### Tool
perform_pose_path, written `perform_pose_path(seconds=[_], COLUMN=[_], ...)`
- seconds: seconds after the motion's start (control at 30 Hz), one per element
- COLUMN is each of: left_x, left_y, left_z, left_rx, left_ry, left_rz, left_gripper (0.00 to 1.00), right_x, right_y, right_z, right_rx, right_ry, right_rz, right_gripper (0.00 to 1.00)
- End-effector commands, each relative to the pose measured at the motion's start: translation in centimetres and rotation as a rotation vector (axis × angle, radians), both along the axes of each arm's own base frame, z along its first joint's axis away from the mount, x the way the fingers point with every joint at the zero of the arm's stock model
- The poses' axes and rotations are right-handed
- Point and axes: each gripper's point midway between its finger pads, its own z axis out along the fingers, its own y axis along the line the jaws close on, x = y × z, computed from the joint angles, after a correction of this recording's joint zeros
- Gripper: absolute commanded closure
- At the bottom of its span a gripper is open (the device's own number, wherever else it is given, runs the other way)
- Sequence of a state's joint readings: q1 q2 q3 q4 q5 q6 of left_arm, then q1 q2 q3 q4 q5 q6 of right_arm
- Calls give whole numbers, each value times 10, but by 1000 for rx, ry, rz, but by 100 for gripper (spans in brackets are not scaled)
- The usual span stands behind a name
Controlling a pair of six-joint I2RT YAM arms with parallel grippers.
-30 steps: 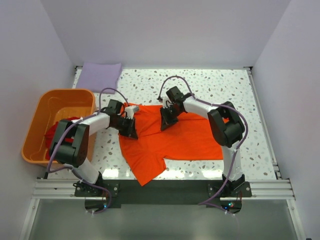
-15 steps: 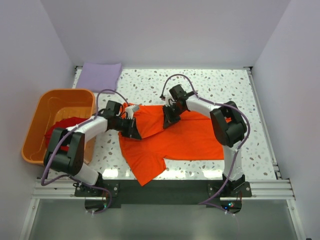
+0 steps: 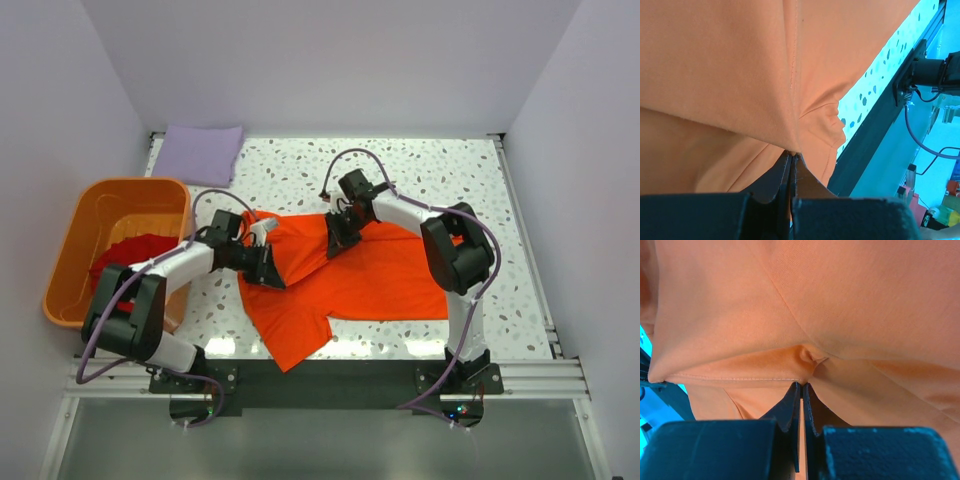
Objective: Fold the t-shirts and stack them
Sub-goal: Fold the tshirt
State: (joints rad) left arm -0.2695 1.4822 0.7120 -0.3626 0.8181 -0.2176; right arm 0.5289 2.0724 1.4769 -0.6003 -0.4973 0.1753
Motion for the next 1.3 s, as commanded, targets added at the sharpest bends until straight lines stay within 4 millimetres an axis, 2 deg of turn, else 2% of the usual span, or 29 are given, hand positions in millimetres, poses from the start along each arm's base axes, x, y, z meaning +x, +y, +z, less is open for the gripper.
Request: perform_pose_path(seconds=[0.0, 0.17, 0.2, 0.3, 0.37, 0.43, 0.5, 0.53, 0.57, 0.6, 0.7, 0.73, 0.8, 0.87, 1.0, 1.1, 1.13, 1.2, 1.27], left_x=[-2, 3, 5, 25, 47, 74, 94, 107, 117, 130, 158, 164, 180, 192, 214, 220, 221, 221, 220], left_y=[-4, -2, 0, 6, 13, 31, 43, 45, 49, 53, 69, 72, 78, 82, 82, 85, 90, 93, 100], left_z=[8, 4, 4, 19, 39, 59, 67, 77, 77, 74, 63, 60, 57, 57, 57, 52, 49, 46, 42], left_rx=[-32, -4, 6, 11, -9, -24, -10, -6, 17, 36, 92, 107, 136, 164, 166, 190, 221, 241, 287], left_ry=[-8, -19, -21, -101, -192, -275, -322, -360, -377, -372, -352, -351, -358, -376, -397, -384, -384, -374, -354], left_rz=[10, 28, 32, 18, 28, 102, 137, 142, 155, 174, 260, 269, 290, 307, 300, 306, 320, 336, 357], left_gripper=[100, 100, 87, 64, 60, 51, 43, 41, 41, 40, 38, 38, 38, 38, 44, 46, 45, 45, 45], right_x=[2, -2, -2, -4, -4, -4, -3, -2, -2, -3, -2, 2, 5, 14, 26, 37, 43, 47, 57], right_y=[1, -2, -2, -2, 0, 1, 3, 4, 5, 6, 6, 6, 1, -6, -37, -74, -96, -120, -156], right_z=[28, 22, 21, 18, 16, 14, 15, 14, 14, 14, 20, 27, 40, 53, 73, 73, 66, 63, 61], right_rx=[35, 21, 20, 21, 25, 27, 36, 40, 44, 49, 49, 52, 61, 74, 44, -34, -91, -136, -204], right_ry=[-49, -33, -28, -16, -9, 0, 0, 2, 5, 12, 8, -10, -37, -67, -144, -194, -200, -207, -226], right_rz=[17, 20, 20, 21, 24, 25, 31, 32, 33, 37, 65, 70, 83, 78, 97, 76, 39, 10, -49], right_gripper=[100, 100, 100, 100, 100, 100, 100, 100, 99, 90, 75, 65, 55, 53, 55, 60, 62, 66, 69])
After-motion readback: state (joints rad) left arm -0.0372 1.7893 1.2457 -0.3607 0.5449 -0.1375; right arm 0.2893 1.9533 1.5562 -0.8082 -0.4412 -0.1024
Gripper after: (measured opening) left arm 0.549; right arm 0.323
